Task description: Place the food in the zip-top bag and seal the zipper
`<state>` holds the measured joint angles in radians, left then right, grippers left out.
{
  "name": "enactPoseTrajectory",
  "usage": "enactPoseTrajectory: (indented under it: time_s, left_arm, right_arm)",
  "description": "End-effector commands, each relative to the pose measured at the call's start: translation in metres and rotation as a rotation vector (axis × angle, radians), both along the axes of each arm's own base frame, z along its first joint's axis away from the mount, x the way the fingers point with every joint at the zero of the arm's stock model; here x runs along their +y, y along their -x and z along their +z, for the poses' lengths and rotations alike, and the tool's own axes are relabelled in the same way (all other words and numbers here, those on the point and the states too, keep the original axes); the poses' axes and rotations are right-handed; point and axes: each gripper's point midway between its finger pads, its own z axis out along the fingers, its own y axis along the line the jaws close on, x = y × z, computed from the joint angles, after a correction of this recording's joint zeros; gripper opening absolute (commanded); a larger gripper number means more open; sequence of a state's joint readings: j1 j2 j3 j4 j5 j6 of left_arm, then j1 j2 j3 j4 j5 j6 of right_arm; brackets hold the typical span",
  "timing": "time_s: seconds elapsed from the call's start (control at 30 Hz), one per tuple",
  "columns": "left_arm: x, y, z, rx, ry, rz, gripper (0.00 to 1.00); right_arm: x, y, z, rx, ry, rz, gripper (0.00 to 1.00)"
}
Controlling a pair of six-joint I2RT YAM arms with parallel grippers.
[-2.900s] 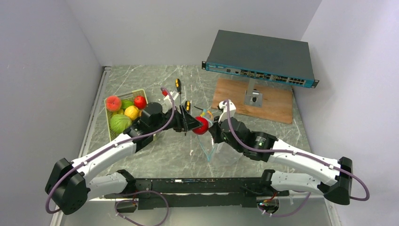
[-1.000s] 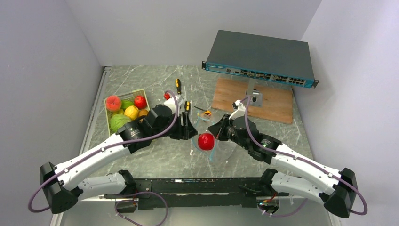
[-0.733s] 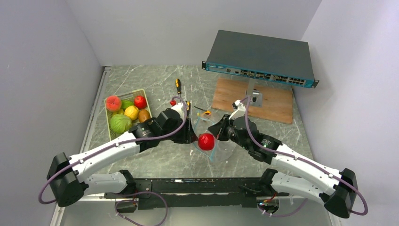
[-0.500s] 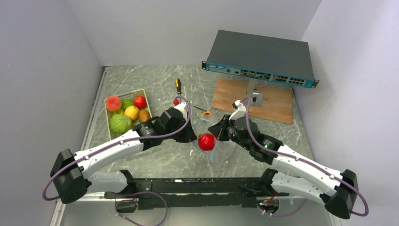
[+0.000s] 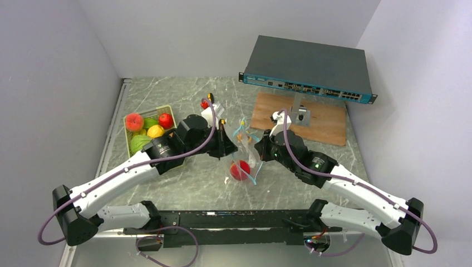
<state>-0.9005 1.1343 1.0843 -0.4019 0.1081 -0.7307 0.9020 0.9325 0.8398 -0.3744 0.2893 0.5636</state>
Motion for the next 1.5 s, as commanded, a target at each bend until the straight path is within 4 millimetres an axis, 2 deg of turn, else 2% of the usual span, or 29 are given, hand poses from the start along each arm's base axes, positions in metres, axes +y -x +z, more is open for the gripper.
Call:
enactPoseTrajectory:
  time_s: [0.0, 0.07, 0.17, 0.33, 0.43, 0.5, 0.57, 0.6, 0.63, 0.73, 0.77, 0.83, 0.93, 0.97, 1.0, 1.07, 1.17, 1.2, 1.3, 1.47]
  left_arm:
    - [0.015, -0.011, -0.007, 0.043, -0.053, 0.116, 0.0]
    - [0.015, -0.011, -0.014, 0.06, -0.068, 0.118, 0.0]
    - [0.012, -0.009, -0.012, 0.064, -0.045, 0.106, 0.0]
    - [-0.013, 0.007, 0.027, 0.061, 0.157, -0.027, 0.0]
    - [-0.028, 0.017, 0.048, 0.077, 0.264, -0.108, 0.0]
    - [-0.034, 0.023, 0.07, 0.04, 0.342, -0.163, 0.0]
    - [-0.033, 0.021, 0.08, 0.001, 0.353, -0.158, 0.0]
    - [-0.029, 0.016, 0.078, -0.011, 0.327, -0.122, 0.0]
    - [-0.022, 0.008, 0.066, 0.0, 0.278, -0.058, 0.0]
    - [0.002, -0.013, 0.006, 0.143, 0.164, 0.128, 0.0]
    - [0.004, -0.014, -0.012, 0.204, 0.164, 0.135, 0.0]
    - [0.001, -0.007, -0.033, 0.282, 0.219, 0.083, 0.0]
    - [-0.008, 0.002, -0.024, 0.256, 0.303, 0.015, 0.0]
    - [-0.01, 0.004, -0.017, 0.23, 0.308, -0.007, 0.0]
    - [-0.014, 0.005, -0.001, 0.19, 0.315, -0.029, 0.0]
    - [-0.017, 0.006, 0.011, 0.146, 0.27, -0.052, 0.0]
    - [-0.021, 0.004, 0.014, 0.12, 0.219, -0.066, 0.0]
    - [-0.021, 0.003, 0.011, 0.126, 0.21, -0.064, 0.03]
    - [-0.023, 0.004, 0.003, 0.139, 0.207, -0.072, 0.33]
    - [-0.01, 0.005, 0.007, 0.079, 0.198, -0.055, 0.68]
  right_arm:
    - [-0.024, -0.005, 0.011, -0.081, 0.132, -0.024, 0.0]
    - [-0.027, -0.007, 0.008, -0.087, 0.155, -0.032, 0.0]
    - [-0.028, -0.01, 0.002, -0.085, 0.194, -0.026, 0.0]
    - [-0.021, -0.008, 0.005, -0.078, 0.23, 0.017, 0.0]
    - [-0.018, -0.003, 0.023, -0.108, 0.229, 0.028, 0.0]
    - [-0.016, 0.001, 0.041, -0.14, 0.209, 0.041, 0.0]
    - [-0.017, 0.004, 0.057, -0.159, 0.172, 0.039, 0.0]
    - [-0.018, 0.004, 0.063, -0.168, 0.156, 0.032, 0.0]
    - [-0.02, 0.005, 0.066, -0.176, 0.142, 0.028, 0.0]
    - [-0.027, -0.001, 0.058, -0.19, 0.143, -0.025, 0.0]
    - [-0.029, -0.004, 0.052, -0.182, 0.162, -0.038, 0.0]
    - [-0.034, -0.006, 0.041, -0.162, 0.205, -0.059, 0.0]
    - [-0.039, -0.008, 0.037, -0.17, 0.238, -0.068, 0.0]
    - [-0.041, -0.009, 0.038, -0.179, 0.245, -0.076, 0.0]
    - [-0.043, -0.009, 0.041, -0.192, 0.248, -0.078, 0.0]
    - [-0.044, -0.01, 0.05, -0.218, 0.245, -0.076, 0.0]
    - [-0.038, -0.01, 0.051, -0.227, 0.238, -0.048, 0.0]
    - [-0.035, -0.01, 0.049, -0.224, 0.237, -0.035, 0.0]
    - [-0.03, -0.009, 0.042, -0.202, 0.236, -0.017, 0.0]
    - [-0.031, -0.006, 0.042, -0.203, 0.227, -0.009, 0.0]
